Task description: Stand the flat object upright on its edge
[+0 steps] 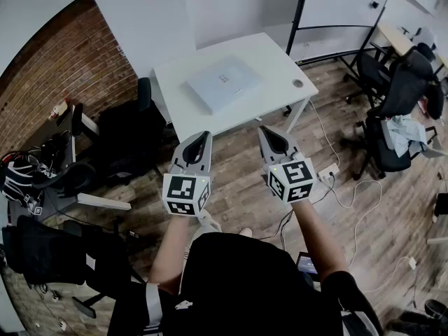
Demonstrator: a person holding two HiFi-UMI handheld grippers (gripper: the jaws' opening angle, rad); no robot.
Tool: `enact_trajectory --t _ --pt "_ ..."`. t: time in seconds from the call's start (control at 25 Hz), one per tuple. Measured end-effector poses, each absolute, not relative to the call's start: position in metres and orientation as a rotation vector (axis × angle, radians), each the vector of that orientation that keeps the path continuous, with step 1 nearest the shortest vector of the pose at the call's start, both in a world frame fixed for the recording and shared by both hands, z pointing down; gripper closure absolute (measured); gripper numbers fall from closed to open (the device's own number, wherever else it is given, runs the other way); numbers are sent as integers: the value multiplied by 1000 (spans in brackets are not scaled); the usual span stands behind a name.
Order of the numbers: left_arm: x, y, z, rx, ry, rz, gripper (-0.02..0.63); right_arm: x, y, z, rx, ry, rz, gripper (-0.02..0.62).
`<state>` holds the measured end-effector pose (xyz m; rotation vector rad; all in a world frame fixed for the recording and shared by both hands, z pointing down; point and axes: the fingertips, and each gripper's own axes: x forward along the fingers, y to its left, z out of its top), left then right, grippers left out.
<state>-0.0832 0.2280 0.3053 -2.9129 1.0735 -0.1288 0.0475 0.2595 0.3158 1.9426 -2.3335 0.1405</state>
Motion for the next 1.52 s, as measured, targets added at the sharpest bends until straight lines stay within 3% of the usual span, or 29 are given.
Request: enact_trajectory --t 0.8,1.52 --pt "-87 229 310 -2901 1102 -124 595 42 258 332 1882 -2384 185 555" --pt "-73 58 316 -2945 1014 -141 595 41 98 332 1865 -2346 186 555"
